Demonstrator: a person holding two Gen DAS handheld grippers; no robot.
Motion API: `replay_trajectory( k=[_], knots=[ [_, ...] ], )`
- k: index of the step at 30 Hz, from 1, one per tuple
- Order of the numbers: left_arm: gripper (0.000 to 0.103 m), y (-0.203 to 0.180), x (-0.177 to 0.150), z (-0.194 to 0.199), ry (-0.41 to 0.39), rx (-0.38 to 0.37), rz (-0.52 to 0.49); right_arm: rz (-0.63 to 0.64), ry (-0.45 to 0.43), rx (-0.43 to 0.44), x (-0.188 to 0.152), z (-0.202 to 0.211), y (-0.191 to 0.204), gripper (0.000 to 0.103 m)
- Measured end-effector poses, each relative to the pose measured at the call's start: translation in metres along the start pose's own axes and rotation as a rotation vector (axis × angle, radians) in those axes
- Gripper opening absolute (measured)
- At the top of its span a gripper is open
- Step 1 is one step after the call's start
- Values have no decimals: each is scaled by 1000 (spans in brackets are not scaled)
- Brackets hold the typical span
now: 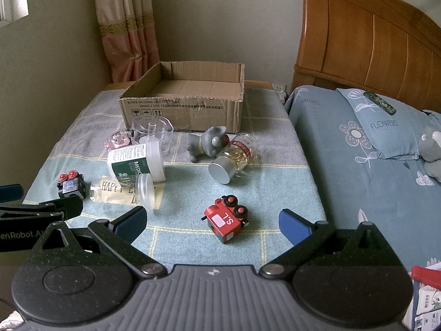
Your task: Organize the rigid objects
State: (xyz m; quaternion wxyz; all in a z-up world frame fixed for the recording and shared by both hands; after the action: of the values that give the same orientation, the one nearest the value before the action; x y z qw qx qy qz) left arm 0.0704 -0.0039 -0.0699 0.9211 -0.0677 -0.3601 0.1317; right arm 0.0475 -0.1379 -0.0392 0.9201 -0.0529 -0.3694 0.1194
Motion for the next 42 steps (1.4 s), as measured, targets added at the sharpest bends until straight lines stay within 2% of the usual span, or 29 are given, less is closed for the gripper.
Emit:
replay_trajectory(
  k=[19, 25, 30, 36, 42],
  knots=[
    [102, 6, 7, -17, 1, -24, -1, 4, 9, 19, 3, -16, -6, 103],
    [102, 16, 10, -31, 7, -10, -9, 19, -42, 69, 3, -27, -12, 103],
    [102, 28, 11, -48, 23, 5, -27, 92, -56, 82, -3, -43, -16, 103],
    [102, 41, 11, -65, 33, 0, -52, 159, -41, 132, -15, -65, -18, 103],
    [102, 59, 2, -87, 74, -20, -58, 180, 43, 180, -37, -99, -17, 103]
  ],
)
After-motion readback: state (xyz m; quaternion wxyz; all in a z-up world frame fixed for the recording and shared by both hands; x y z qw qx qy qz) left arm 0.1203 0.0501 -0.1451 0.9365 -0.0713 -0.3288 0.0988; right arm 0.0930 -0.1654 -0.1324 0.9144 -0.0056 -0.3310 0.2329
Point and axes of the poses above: each gripper's, at about its wrist camera, not at the fingertips, and z roughly against the way its jaws point, y to its left, x to its top, the point moved 10 cm from there along -z, roughly the way its jaws point, and after that the axes turned 15 degrees about z, right-handed, at the moved point
